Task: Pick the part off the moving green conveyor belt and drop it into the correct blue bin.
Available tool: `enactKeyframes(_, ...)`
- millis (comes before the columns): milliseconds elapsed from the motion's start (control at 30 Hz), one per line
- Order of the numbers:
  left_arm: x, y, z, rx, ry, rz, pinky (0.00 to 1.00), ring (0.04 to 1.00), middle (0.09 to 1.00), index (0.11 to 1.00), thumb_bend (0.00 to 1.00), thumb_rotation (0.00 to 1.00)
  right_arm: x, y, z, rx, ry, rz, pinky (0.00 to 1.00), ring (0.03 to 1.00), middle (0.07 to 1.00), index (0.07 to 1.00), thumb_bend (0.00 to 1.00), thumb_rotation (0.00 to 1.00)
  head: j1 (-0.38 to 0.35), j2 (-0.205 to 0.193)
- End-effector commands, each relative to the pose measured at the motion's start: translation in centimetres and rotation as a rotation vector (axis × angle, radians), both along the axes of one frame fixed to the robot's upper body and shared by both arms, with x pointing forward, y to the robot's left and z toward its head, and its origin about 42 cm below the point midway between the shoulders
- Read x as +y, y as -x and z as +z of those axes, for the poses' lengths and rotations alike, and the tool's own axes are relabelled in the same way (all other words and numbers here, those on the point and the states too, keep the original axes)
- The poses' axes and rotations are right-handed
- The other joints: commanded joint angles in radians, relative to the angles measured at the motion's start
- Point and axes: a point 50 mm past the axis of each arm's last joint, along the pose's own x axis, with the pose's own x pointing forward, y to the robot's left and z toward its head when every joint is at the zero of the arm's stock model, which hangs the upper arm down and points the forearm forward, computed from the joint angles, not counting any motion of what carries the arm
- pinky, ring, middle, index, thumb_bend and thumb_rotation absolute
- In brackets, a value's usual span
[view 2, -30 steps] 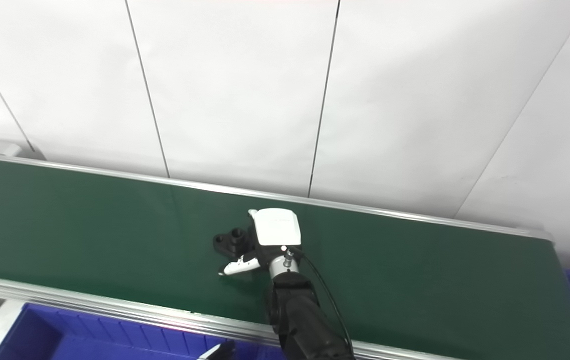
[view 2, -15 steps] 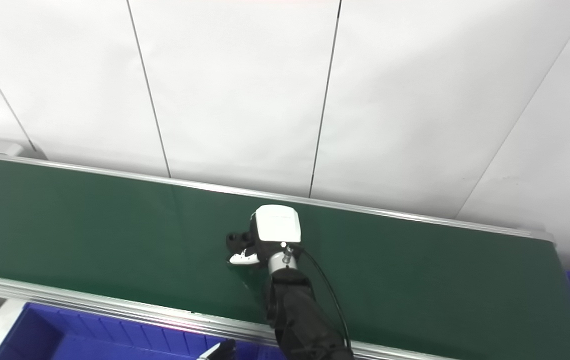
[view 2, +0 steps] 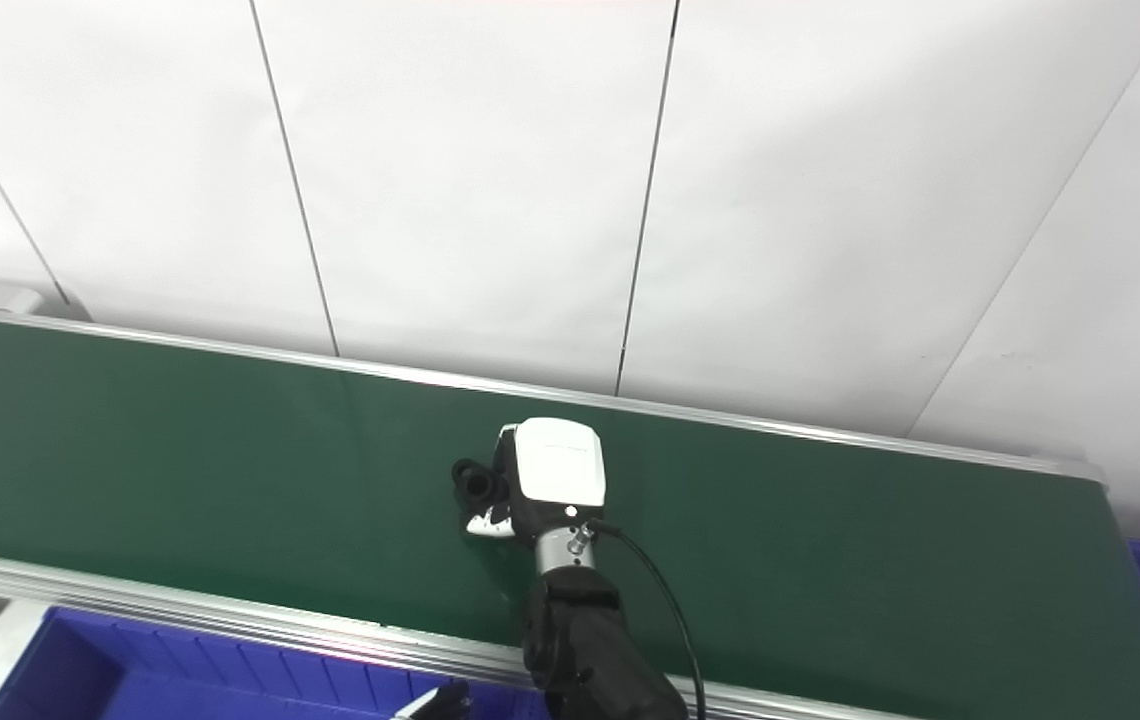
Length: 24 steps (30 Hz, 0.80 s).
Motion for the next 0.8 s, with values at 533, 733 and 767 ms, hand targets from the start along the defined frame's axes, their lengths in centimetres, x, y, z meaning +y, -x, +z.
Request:
enactKeyframes(533, 0.4, -0.8, 0.5, -0.032, 0.062, -0.010, 0.78, 0.846, 0.857, 0.882, 0.74, 0.87, 0.7, 4.0, 8.8, -0.289, -0.318, 0.054, 0.09, 0.140, 0.218, 0.474, 0.50, 0.16, -0.057, 0.005)
enactKeyframes(733, 0.5, -0.9, 0.4, -0.039, 0.050, 0.004, 0.77, 0.830, 0.850, 0.894, 0.71, 0.87, 0.4, 5.6, 12.8, -0.397, -0.400, 0.095, 0.11, 0.159, 0.245, 0.480, 0.50, 0.16, -0.063, 0.006)
enactKeyframes(767, 0.6, -0.9, 0.4, -0.036, 0.054, 0.001, 0.78, 0.836, 0.854, 0.895, 0.71, 0.87, 0.3, 6.1, 13.5, -0.421, -0.413, 0.100, 0.10, 0.158, 0.246, 0.480, 0.50, 0.16, -0.066, 0.008)
